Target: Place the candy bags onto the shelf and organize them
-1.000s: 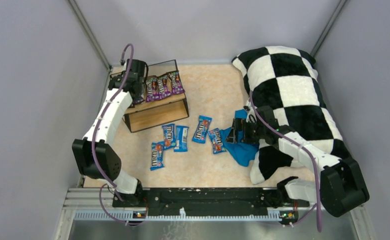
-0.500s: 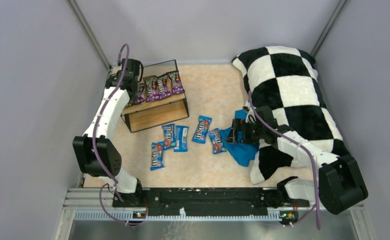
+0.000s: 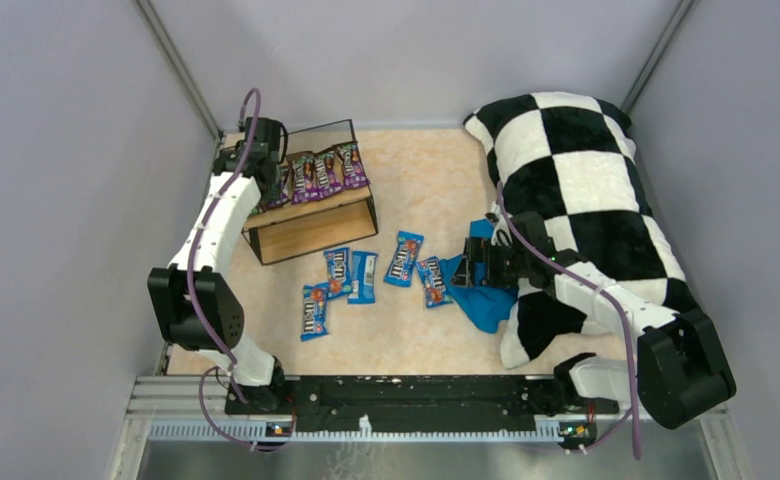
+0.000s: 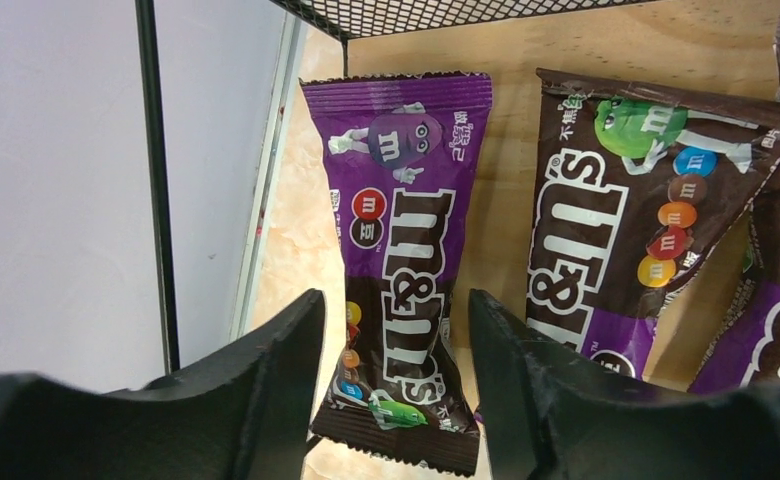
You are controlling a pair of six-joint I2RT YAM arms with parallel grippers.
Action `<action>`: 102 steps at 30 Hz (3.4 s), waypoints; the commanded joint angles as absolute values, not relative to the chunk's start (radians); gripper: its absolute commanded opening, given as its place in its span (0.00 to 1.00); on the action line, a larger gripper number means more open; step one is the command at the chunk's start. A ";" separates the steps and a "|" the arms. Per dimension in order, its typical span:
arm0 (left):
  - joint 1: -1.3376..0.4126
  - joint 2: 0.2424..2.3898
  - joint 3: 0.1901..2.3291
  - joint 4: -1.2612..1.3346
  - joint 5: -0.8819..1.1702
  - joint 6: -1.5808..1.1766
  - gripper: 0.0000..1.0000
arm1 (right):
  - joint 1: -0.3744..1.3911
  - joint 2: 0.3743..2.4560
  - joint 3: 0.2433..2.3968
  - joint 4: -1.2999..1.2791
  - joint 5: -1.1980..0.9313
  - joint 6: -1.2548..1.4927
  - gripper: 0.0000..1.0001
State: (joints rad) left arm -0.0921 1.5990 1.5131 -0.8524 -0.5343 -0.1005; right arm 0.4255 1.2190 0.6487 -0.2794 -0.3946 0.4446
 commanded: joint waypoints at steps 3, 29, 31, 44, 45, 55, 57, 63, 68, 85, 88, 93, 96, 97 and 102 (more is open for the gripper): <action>-0.090 1.555 1.597 -0.882 -0.516 -0.098 0.70 | 0.437 1.221 0.675 -0.268 -0.406 0.431 0.99; -0.132 0.904 0.949 -0.543 0.797 -0.227 0.99 | 0.730 1.450 0.864 -0.304 -0.239 0.578 0.99; -0.176 0.870 0.873 -0.517 0.797 -0.234 0.98 | 0.786 1.497 0.926 -0.358 -0.161 0.578 0.99; -0.284 0.752 0.719 -0.509 0.649 -0.295 0.98 | 0.889 1.647 1.100 -0.281 0.108 0.676 0.80; -0.288 0.742 0.716 -0.508 0.634 -0.299 0.98 | 0.887 1.671 1.132 -0.285 0.148 0.674 0.80; -0.299 0.714 0.710 -0.497 0.604 -0.308 0.98 | 0.807 1.855 1.219 -0.092 0.316 0.741 0.79; -0.299 0.714 0.709 -0.496 0.604 -0.307 0.98 | 0.807 1.873 1.204 -0.046 0.372 0.744 0.79; -0.299 0.692 0.707 -0.492 0.608 -0.307 0.98 | 0.808 1.927 1.172 0.045 0.446 0.727 0.78; -0.299 0.683 0.707 -0.494 0.582 -0.312 0.98 | 0.834 1.939 1.150 0.053 0.415 0.687 0.70; -0.301 0.802 0.725 -0.538 0.513 -0.371 0.98 | 0.859 1.816 0.957 0.218 -0.140 0.568 0.63; -0.305 0.811 0.683 -0.481 0.522 -0.427 0.99 | 0.861 1.741 0.898 0.199 -0.155 0.552 0.75; -0.435 0.818 0.515 -0.250 0.575 -0.694 0.96 | 0.861 1.559 0.719 0.229 -0.126 0.518 0.82; -0.647 0.812 0.428 -0.132 0.379 -0.868 0.92 | 0.861 1.471 0.623 0.274 -0.112 0.505 0.81; -0.712 0.809 0.404 -0.104 0.301 -0.934 0.89 | 0.861 1.449 0.603 0.286 -0.107 0.501 0.81; -0.922 0.825 0.297 -0.026 -0.080 -1.179 0.76 | 0.860 1.357 0.518 0.367 -0.087 0.468 0.80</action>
State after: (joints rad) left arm -0.8253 0.8146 0.3492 -0.1783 0.2581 -0.9230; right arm 0.8501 1.4384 0.5648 0.2489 -0.1051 0.5163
